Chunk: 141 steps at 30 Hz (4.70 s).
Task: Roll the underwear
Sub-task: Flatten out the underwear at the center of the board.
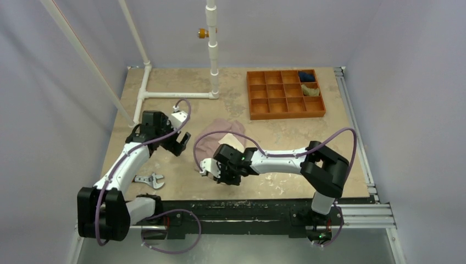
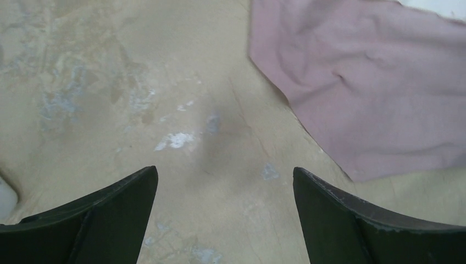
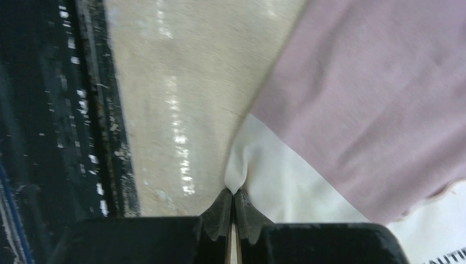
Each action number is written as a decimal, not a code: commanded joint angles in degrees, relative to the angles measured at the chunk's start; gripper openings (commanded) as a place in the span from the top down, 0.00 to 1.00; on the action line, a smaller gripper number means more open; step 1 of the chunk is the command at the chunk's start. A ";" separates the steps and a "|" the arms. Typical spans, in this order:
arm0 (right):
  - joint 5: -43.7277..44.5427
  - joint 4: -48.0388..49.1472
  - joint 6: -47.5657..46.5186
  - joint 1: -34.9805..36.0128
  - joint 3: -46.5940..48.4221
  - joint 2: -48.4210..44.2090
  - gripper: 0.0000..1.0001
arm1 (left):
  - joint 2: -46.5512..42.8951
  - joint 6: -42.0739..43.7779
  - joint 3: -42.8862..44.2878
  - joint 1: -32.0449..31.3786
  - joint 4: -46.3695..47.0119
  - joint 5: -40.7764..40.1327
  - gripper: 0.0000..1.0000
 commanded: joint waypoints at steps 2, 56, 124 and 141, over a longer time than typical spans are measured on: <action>-4.75 -3.07 -1.30 -9.52 0.28 -1.94 1.00 | -7.67 16.46 -8.54 -0.41 2.14 12.14 0.09; -21.69 -27.39 -9.04 -32.02 28.93 -4.85 1.00 | 3.71 12.84 19.53 -22.24 -11.87 14.32 1.00; -14.78 -31.43 -9.05 -26.31 32.87 -31.00 1.00 | -7.28 7.66 45.73 -41.25 -37.95 0.26 1.00; -4.16 -17.04 -1.99 -29.92 45.26 16.22 1.00 | 17.91 13.71 28.77 -14.11 -19.14 -2.94 1.00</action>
